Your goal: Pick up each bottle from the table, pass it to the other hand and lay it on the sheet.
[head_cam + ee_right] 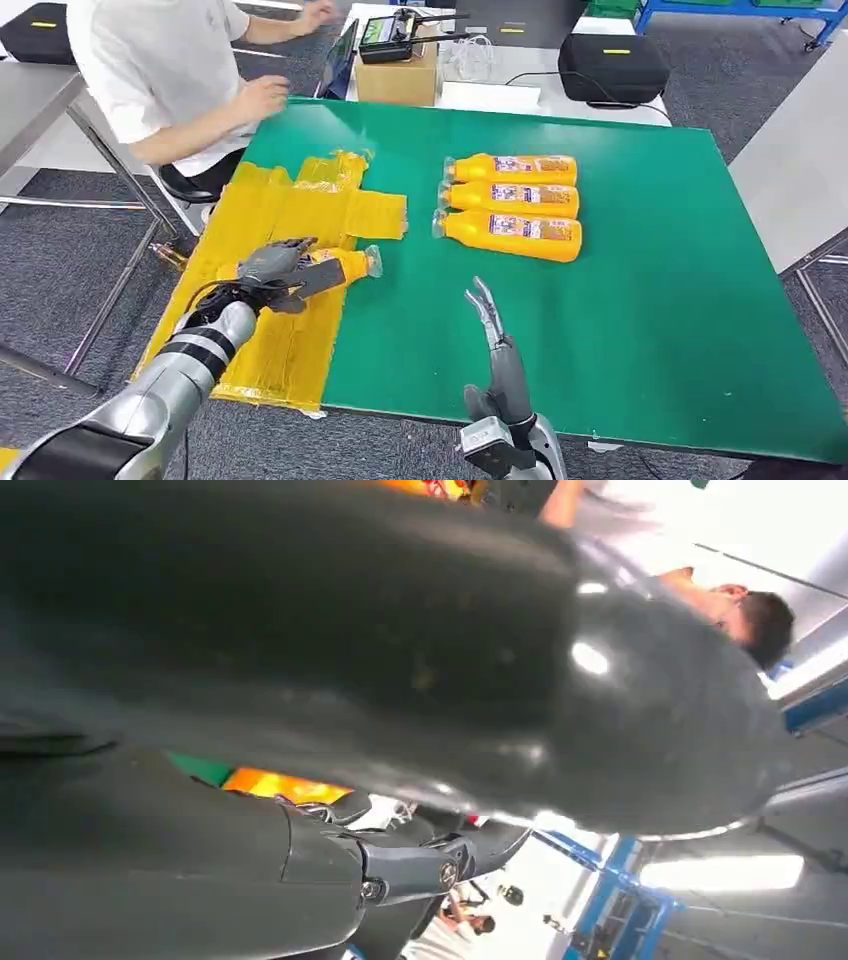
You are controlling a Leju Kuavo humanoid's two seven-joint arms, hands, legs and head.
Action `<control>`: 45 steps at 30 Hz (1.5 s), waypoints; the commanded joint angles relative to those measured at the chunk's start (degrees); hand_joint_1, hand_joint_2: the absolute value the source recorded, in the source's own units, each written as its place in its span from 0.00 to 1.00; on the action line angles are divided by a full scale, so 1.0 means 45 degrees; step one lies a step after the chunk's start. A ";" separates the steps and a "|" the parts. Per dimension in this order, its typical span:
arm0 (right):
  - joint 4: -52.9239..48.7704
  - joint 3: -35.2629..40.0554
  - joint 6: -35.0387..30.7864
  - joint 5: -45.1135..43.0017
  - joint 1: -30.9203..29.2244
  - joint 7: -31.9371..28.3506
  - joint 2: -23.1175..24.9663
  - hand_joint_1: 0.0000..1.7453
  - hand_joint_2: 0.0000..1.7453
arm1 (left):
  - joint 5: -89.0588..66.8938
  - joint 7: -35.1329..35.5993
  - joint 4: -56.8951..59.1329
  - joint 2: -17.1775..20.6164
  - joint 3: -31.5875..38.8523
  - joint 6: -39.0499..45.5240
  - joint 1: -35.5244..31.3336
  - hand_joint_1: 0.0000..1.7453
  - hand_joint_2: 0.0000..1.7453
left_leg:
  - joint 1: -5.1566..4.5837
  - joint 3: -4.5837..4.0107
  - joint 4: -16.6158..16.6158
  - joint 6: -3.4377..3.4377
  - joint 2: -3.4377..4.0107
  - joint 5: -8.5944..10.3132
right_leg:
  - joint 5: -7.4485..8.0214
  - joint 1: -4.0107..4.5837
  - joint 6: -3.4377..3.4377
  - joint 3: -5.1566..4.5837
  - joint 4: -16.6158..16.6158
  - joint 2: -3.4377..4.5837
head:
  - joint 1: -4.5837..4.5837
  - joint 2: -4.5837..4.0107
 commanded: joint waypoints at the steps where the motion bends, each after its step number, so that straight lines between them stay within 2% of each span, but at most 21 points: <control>1: 0.1106 -0.0315 -0.0054 -0.0060 -0.0564 -0.0042 0.0068 0.00 0.00 | 0.0052 0.0013 0.1367 -0.0153 -0.0399 -0.0323 -0.0800 0.00 1.00 | 0.0009 0.0016 -0.0018 0.0029 -0.0002 0.0008 | 0.0011 0.0019 -0.0052 0.0016 -0.0022 0.0004 | 0.0000 0.0000; 7: 0.1154 -0.0265 0.0010 -0.0077 -0.0608 -0.0036 0.0076 0.00 0.00 | 0.0842 -0.0369 0.1246 -0.0221 0.0026 -0.0623 -0.0703 0.00 1.00 | 0.0012 0.0028 -0.0032 0.0042 -0.0007 0.0012 | 0.0015 0.0027 -0.0072 0.0023 -0.0037 0.0001 | 0.0000 0.0000; 12: 0.1550 0.0232 -0.0044 -0.0512 -0.0953 -0.0049 -0.0094 0.00 0.00 | 0.3880 -0.2710 0.0042 0.0094 0.0845 -0.3174 -0.0093 0.00 1.00 | 0.0005 0.0030 -0.0021 0.0030 0.0014 0.0001 | 0.0007 0.0014 -0.0045 0.0019 -0.0020 0.0019 | 0.0000 0.0000; 14: 0.1744 0.0663 -0.0200 -0.0878 -0.1187 -0.0049 -0.0260 0.00 0.00 | 0.5934 -0.3626 -0.1378 0.0257 0.1102 -0.4230 0.0675 0.00 1.00 | 0.0004 0.0044 -0.0033 0.0033 0.0039 0.0000 | 0.0013 0.0014 -0.0051 0.0025 -0.0027 0.0045 | -0.0005 0.0000; 16: 0.1831 0.1002 -0.0209 -0.1121 -0.1352 -0.0049 -0.0386 0.00 0.00 | 0.7652 -0.4749 -0.3517 0.0372 0.1049 -0.4089 0.1803 0.00 1.00 | 0.0005 0.0071 -0.0070 0.0050 0.0054 0.0010 | 0.0028 0.0020 -0.0080 0.0047 -0.0062 0.0064 | 0.0000 0.0005; 18: 0.1848 0.1079 -0.0259 -0.1159 -0.1375 -0.0049 -0.0431 0.00 0.00 | 0.8476 -0.4540 -0.5163 0.0369 0.0972 -0.3913 0.2641 0.00 1.00 | -0.0001 0.0032 -0.0025 0.0025 0.0031 -0.0003 | 0.0006 0.0005 -0.0036 0.0019 -0.0017 0.0036 | 0.0000 0.0000; 23: 0.1848 0.1079 -0.0259 -0.1159 -0.1375 -0.0049 -0.0431 0.00 0.00 | 0.8476 -0.4540 -0.5163 0.0369 0.0972 -0.3913 0.2641 0.00 1.00 | 0.0006 0.0015 -0.0014 0.0023 0.0022 -0.0001 | 0.0006 0.0014 -0.0040 0.0008 -0.0011 0.0021 | -0.0005 0.0000; 25: 0.1743 0.1064 -0.0159 -0.1138 -0.1286 -0.0049 -0.0461 0.00 0.00 | 1.0819 -0.5608 -0.6331 -0.0171 0.1664 -0.4502 0.3243 0.00 1.00 | 0.0012 0.0011 -0.0012 0.0026 0.0016 0.0000 | 0.0009 0.0021 -0.0046 0.0004 -0.0013 0.0019 | -0.0005 0.0000; 28: 0.1628 0.0825 -0.0022 -0.0837 -0.1067 -0.0049 -0.0419 0.00 0.00 | 1.4036 -0.5396 -1.0036 -0.0999 0.2121 -0.4600 0.4855 0.00 1.00 | 0.0011 0.0024 -0.0031 0.0049 0.0010 0.0002 | 0.0014 0.0026 -0.0067 0.0022 -0.0040 0.0016 | -0.0004 0.0000; 30: 0.1549 0.0632 0.0023 -0.0662 -0.0933 -0.0049 -0.0399 0.00 0.00 | 1.4828 -0.5180 -1.1010 -0.1176 0.2076 -0.4284 0.5147 0.00 1.00 | 0.0007 -0.0006 0.0001 0.0029 0.0005 -0.0008 | -0.0002 0.0015 -0.0031 -0.0007 -0.0008 0.0006 | 0.0000 0.0000; 33: 0.1473 0.0391 0.0107 -0.0303 -0.0805 -0.0049 -0.0383 0.00 0.00 | 1.5563 -0.5158 -1.1486 -0.1298 0.2123 -0.4011 0.5241 0.00 1.00 | 0.0008 0.0015 -0.0016 0.0045 -0.0017 -0.0009 | -0.0007 0.0021 -0.0056 0.0024 -0.0030 -0.0013 | 0.0000 0.0000; 34: 0.1483 0.0335 0.0011 -0.0042 -0.0795 -0.0049 -0.0409 0.00 0.00 | 1.5684 -0.5169 -1.1571 -0.1300 0.2122 -0.3997 0.5258 0.00 1.00 | 0.0005 0.0012 -0.0012 0.0031 -0.0003 -0.0007 | -0.0004 0.0016 -0.0047 0.0013 -0.0020 -0.0001 | 0.0000 0.0000; 35: 0.1671 0.0282 -0.0692 0.0887 -0.0877 0.0368 -0.0513 0.00 0.00 | 1.5737 -0.5247 -1.1710 -0.1388 0.2223 -0.3848 0.5324 0.00 1.00 | 0.0007 0.0029 -0.0029 0.0042 -0.0004 -0.0005 | -0.0001 0.0022 -0.0069 0.0028 -0.0035 0.0002 | -0.0005 0.0000; 37: 0.2328 0.0043 -0.2407 0.3720 -0.1212 0.1995 -0.0932 0.00 0.00 | 1.5833 -0.5226 -1.2217 -0.1515 0.2340 -0.3546 0.5586 0.00 1.00 | 0.0004 0.0017 -0.0020 0.0028 -0.0006 -0.0003 | 0.0002 0.0016 -0.0053 0.0014 -0.0025 -0.0002 | -0.0005 0.0000; 39: 0.3138 -0.0331 -0.2825 0.5389 -0.1675 0.3271 -0.1403 0.00 0.00 | 1.5987 -0.5212 -1.2715 -0.1582 0.2449 -0.3470 0.5883 0.00 1.00 | 0.0004 0.0019 -0.0020 0.0029 0.0003 -0.0001 | 0.0010 0.0015 -0.0042 0.0015 -0.0031 0.0006 | -0.0010 0.0000; 42: 0.4207 -0.1046 -0.2842 0.6668 -0.2293 0.4244 -0.1837 0.00 0.00 | 1.5891 -0.5188 -1.3291 -0.1507 0.2517 -0.3447 0.6367 0.00 1.00 | -0.0003 0.0018 -0.0019 0.0031 0.0011 0.0001 | 0.0015 0.0006 -0.0032 0.0011 -0.0031 0.0015 | -0.0005 0.0000; 45: 0.4505 -0.1504 -0.2504 0.6977 -0.2404 0.4457 -0.1784 0.00 0.00 | 1.5359 -0.5379 -1.3569 -0.1461 0.2471 -0.3245 0.6766 0.00 1.00 | -0.0006 0.0026 -0.0021 0.0034 0.0011 0.0000 | 0.0010 0.0003 -0.0038 0.0023 -0.0029 0.0013 | 0.0005 0.0000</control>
